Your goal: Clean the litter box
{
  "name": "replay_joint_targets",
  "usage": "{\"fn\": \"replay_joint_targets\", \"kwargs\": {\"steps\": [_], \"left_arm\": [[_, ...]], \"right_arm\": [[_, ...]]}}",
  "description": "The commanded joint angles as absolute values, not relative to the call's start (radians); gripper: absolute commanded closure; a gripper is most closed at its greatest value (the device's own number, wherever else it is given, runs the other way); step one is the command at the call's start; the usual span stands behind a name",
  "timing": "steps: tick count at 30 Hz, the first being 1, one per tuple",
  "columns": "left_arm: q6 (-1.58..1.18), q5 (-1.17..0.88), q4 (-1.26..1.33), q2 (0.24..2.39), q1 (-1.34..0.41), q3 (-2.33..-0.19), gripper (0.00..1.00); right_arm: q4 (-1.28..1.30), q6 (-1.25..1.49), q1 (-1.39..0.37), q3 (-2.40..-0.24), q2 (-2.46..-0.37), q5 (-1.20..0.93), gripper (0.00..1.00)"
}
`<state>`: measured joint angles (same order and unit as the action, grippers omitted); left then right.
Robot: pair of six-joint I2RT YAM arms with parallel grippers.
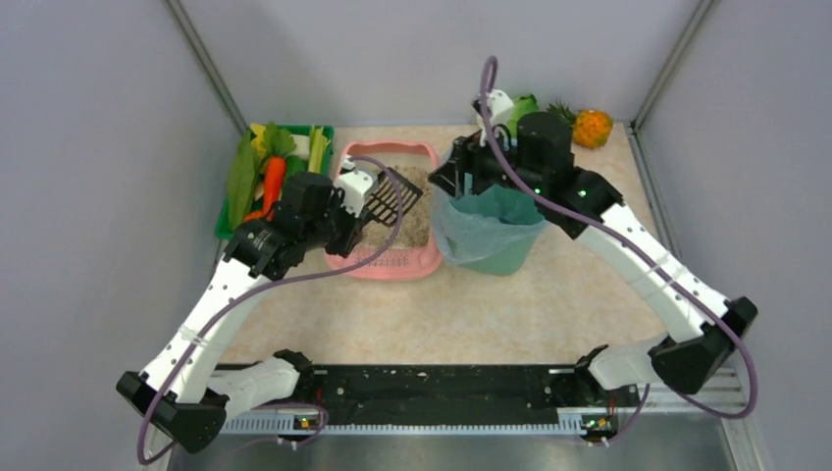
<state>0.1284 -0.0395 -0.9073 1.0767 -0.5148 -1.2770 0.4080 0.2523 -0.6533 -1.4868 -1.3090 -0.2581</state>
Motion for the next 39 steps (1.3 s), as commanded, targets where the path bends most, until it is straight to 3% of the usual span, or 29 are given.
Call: {"fn": "replay_joint_targets", "kwargs": {"steps": [1,13,25,29,31,35,38,39], "left_arm": [[0.113,-0.091,-0.805,1.012,-0.507,-1.247,1.00],[0.133,-0.172,-0.748,0.898,-0.508,-1.200,1.00],[0.097,-0.155,-0.614,0.826,-0.507,-1.170,1.00],[0.097,-0.145,-0.587,0.819,-0.508,-1.164,0.97],[0.112,-0.129,-0.586,0.819,-0.508,-1.159,0.92],[0.157,-0.102,-0.581,0.807,-0.508,-1.124,0.91],[0.206,-0.080,-0.529,0.770,-0.507,-1.047,0.90],[0.220,-0.074,-0.510,0.755,-0.507,-1.019,0.86]], "right_arm": [[0.403,0.192,-0.717,-1.610,-1.415,-0.179,0.38],[0.451,0.166,-0.747,-1.720,-1.605,-0.199,0.40],[0.462,0.159,-0.749,-1.714,-1.648,-0.181,0.54],[0.467,0.154,-0.749,-1.714,-1.657,-0.186,0.66],[0.467,0.147,-0.749,-1.718,-1.658,-0.194,0.76],[0.464,0.137,-0.749,-1.729,-1.657,-0.213,1.00],[0.460,0.138,-0.744,-1.733,-1.653,-0.246,1.00],[0.455,0.143,-0.739,-1.735,-1.651,-0.259,1.00]]}}
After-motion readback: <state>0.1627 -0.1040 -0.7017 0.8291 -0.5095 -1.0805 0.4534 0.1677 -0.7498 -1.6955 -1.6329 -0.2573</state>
